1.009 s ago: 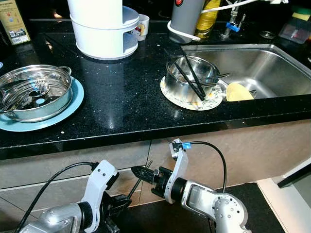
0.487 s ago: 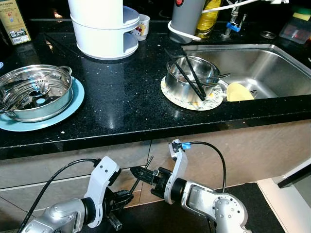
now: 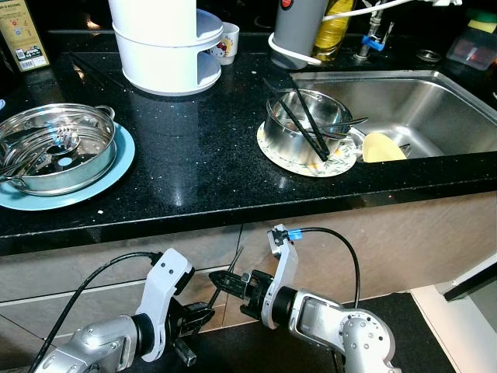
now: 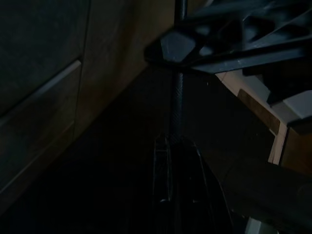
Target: Kitchen organization
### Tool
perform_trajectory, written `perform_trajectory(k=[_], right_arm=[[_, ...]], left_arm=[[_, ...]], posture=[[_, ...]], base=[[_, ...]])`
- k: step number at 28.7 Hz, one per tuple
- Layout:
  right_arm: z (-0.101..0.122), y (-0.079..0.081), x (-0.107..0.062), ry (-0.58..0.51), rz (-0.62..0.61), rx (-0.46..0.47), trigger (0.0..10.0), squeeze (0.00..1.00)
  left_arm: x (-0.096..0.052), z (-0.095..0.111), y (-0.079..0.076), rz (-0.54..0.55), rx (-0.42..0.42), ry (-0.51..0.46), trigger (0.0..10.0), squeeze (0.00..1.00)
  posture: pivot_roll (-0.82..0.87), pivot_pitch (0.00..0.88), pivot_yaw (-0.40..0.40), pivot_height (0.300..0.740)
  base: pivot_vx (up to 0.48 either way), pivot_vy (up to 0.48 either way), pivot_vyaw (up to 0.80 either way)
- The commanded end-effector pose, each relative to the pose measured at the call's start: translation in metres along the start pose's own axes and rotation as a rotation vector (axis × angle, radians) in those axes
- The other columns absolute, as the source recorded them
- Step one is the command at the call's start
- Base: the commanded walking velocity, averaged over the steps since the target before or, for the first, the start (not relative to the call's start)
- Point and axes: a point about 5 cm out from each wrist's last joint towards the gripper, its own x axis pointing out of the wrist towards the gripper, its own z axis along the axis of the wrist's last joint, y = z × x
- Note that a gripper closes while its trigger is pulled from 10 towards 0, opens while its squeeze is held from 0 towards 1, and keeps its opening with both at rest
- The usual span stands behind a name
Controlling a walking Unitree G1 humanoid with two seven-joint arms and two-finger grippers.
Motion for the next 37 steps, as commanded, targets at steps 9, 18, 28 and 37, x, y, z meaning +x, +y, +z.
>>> perform_trajectory(k=[9, 18, 28, 37], right_arm=[[-0.024, 0.012, 0.012, 0.064, 0.095, 0.084, 0.0, 0.0], [-0.023, 0.011, 0.012, 0.055, 0.086, 0.09, 0.0, 0.0], [-0.021, 0.005, 0.011, 0.04, 0.024, 0.071, 0.0, 0.0], [-0.014, -0.007, 0.003, 0.034, -0.067, 0.025, 0.0, 0.0]], left_arm=[[0.004, -0.004, -0.005, -0.035, -0.008, 0.022, 0.0, 0.0], [0.0, -0.003, -0.005, -0.055, -0.084, 0.012, 10.0, 1.0], [-0.005, -0.003, -0.005, -0.063, -0.036, 0.029, 10.0, 1.0], [-0.011, -0.009, -0.001, -0.031, -0.012, 0.101, 10.0, 0.0]], posture=[[-0.08, 0.227, -0.075, 0.74], [-0.08, 0.219, -0.073, 0.74], [-0.08, 0.218, -0.071, 0.74], [-0.08, 0.218, -0.071, 0.74]], base=[[0.0, 0.0, 0.0], [0.0, 0.0, 0.0], [0.0, 0.0, 0.0], [0.0, 0.0, 0.0]])
